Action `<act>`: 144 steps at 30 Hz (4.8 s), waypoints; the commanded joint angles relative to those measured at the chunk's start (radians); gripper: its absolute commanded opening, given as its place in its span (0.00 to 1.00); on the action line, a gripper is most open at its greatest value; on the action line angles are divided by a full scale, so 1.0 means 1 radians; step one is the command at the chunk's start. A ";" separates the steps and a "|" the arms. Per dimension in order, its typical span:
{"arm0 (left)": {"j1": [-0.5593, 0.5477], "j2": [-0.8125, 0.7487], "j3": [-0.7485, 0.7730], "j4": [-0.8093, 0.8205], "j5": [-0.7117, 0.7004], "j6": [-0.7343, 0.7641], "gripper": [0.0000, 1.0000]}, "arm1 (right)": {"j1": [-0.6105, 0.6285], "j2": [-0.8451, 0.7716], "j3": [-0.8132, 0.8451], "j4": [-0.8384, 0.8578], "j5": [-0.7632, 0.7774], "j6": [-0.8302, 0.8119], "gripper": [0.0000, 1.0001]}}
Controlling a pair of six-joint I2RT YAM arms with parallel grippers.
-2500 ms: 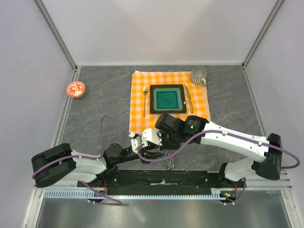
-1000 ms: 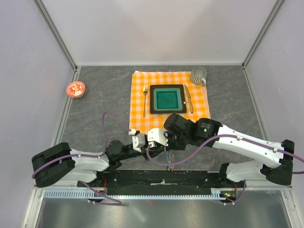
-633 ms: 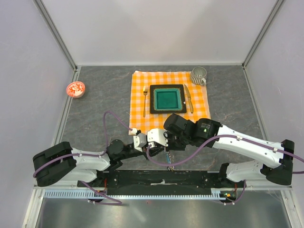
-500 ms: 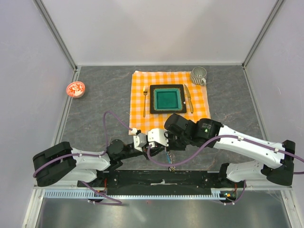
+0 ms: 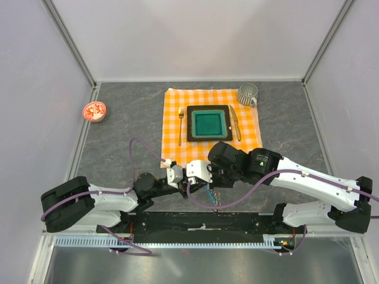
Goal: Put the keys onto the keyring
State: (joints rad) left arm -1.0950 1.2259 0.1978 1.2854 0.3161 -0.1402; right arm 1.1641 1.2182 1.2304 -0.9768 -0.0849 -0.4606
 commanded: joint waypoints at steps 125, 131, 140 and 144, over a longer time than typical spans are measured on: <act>-0.008 0.055 -0.006 0.377 -0.118 0.053 0.02 | 0.012 -0.405 -0.847 1.279 0.024 0.468 0.00; -0.017 0.073 0.005 0.377 -0.112 0.025 0.02 | 0.011 -0.440 -0.878 1.366 0.095 0.494 0.00; -0.022 0.043 -0.001 0.377 -0.129 0.022 0.02 | 0.011 -0.474 -0.890 1.316 0.061 0.545 0.07; -0.022 -0.011 -0.053 0.377 -0.130 0.027 0.02 | 0.011 -0.491 -0.815 1.045 0.112 0.569 0.22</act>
State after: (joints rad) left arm -1.1015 1.2812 0.1692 1.2789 0.1822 -0.0914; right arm 1.1698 0.7425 0.3119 0.1959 0.0147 0.0654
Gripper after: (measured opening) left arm 0.023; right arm 0.189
